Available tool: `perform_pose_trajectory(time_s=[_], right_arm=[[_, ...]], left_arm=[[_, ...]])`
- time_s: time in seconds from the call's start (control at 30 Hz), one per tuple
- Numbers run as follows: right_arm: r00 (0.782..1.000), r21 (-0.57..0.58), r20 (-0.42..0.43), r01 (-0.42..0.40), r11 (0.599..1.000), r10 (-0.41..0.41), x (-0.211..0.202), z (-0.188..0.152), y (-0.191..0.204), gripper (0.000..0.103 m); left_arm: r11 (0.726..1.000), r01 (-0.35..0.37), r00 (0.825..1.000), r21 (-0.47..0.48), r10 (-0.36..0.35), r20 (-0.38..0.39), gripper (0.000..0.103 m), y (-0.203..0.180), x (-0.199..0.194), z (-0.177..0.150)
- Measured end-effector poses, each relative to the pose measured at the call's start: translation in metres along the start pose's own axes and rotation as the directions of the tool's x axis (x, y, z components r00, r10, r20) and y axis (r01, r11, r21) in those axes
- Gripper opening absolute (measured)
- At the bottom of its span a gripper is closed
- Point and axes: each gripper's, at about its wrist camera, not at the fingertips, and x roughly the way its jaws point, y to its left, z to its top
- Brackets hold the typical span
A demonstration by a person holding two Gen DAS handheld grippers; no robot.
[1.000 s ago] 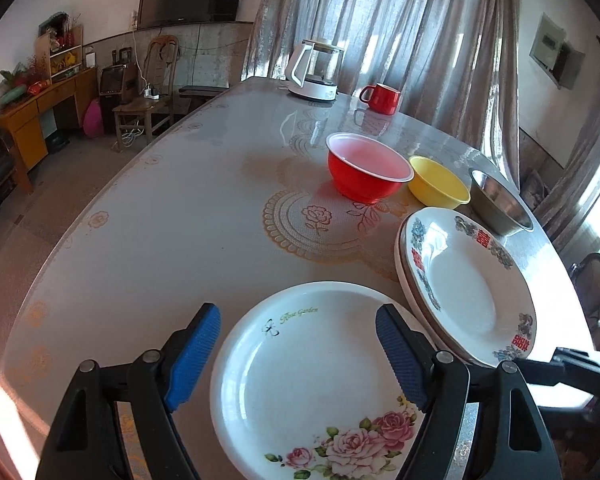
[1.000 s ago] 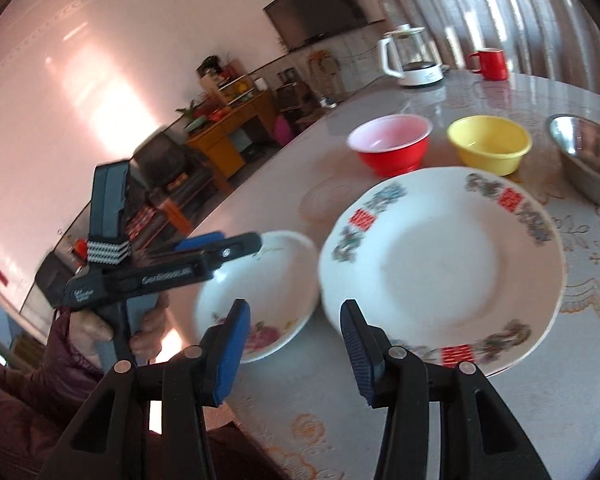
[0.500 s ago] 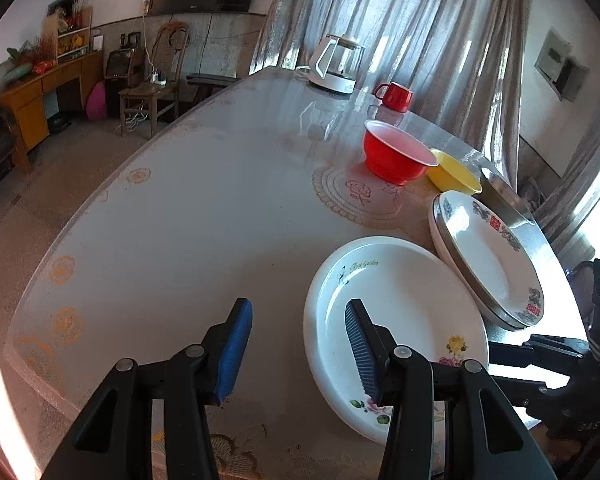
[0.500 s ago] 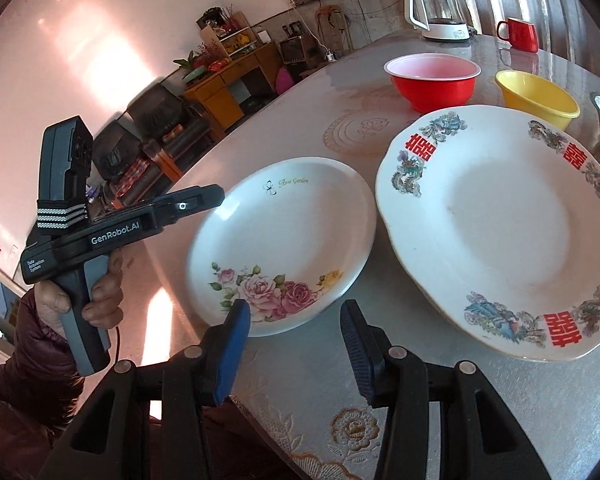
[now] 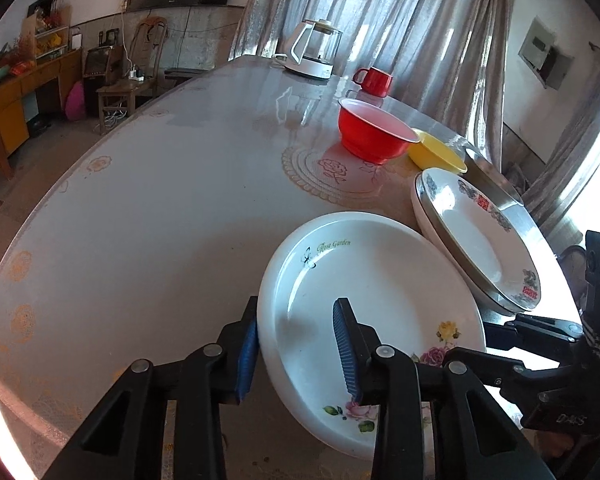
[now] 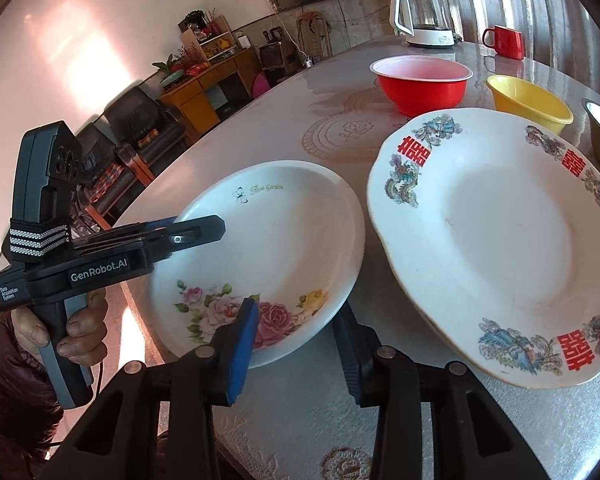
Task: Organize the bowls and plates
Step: 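Carry the pink-rose plate with the left tool and lower it onto the stacked plates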
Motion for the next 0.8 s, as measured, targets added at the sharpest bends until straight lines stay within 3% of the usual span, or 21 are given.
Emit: perform_pose_trajectory(time_s=[0.37,0.8], right_arm=[[1.000,-0.004,0.006,0.011,1.000,-0.011,0.001,0.004,0.007,0.038],[0.999,-0.001,0.039,0.009,1.000,-0.009,-0.011,0.002,0.001,0.038]], left_arm=[[0.993,0.079,0.997,-0.092,-0.076,0.033,0.035,0.014,-0.014,-0.004],[0.993,0.090,0.993,-0.072,-0.084,0.080,0.035,0.008,-0.024,-0.003]])
